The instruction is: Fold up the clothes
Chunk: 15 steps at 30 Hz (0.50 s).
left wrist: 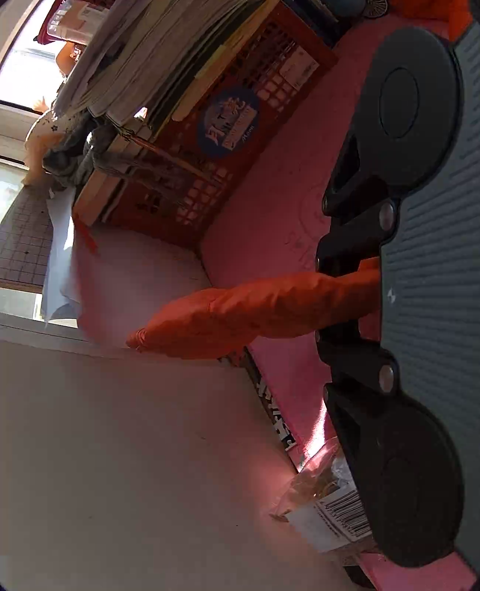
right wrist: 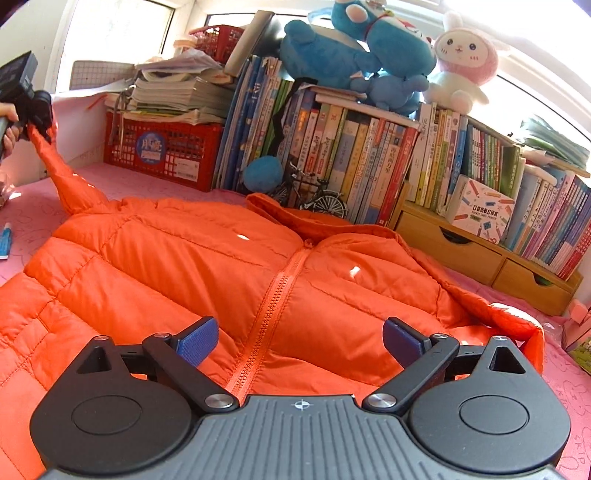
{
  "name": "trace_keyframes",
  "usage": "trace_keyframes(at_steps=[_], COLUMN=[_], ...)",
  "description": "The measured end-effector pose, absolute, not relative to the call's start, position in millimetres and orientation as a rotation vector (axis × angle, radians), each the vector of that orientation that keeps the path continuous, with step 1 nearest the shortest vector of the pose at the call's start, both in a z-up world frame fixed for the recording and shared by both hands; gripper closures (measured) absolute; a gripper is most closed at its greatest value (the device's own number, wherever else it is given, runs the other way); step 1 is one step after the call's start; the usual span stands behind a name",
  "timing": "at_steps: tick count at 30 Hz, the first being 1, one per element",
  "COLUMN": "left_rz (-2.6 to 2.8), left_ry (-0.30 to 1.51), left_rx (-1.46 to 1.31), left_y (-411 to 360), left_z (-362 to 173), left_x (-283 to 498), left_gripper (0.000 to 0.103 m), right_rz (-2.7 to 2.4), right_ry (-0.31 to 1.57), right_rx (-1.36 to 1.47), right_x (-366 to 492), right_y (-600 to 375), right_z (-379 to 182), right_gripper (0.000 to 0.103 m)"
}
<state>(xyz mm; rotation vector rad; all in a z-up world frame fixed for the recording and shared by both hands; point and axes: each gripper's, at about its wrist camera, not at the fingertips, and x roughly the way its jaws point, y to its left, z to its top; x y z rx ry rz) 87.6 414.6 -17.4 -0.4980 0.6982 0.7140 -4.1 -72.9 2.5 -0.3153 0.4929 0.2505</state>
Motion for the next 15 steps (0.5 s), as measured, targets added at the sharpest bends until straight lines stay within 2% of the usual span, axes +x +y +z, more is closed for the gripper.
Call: trace_keyframes(at_steps=[3,5,9,11,15], left_rz=[0.719,0.707,0.609,0.551,0.435], left_ry=[0.793,0.800,0.730,0.686,0.597], left_rx=[-0.394,-0.291,-0.211,-0.180,-0.117], left_y=[401,389,349,326,281], left_z=[-35,-28,-10,-2,15], left_x=[89,90,85,83,78], left_gripper=[0.091,0.076,0.068,0.054,0.053], right_rz=[0.264,0.270,0.286,0.296,0.288], right_ry=[0.516,0.540,0.564,0.562,0.539], right_rx=[-0.340,-0.349,-0.329,-0.303,-0.254], right_x=[-7,-6,-6,-5,-1], right_y=[-77,-79,-82,-85,-95], right_z=[-5,-10,-17,-15,-4], right_gripper=[0.007,0.008,0.010,0.010,0.010])
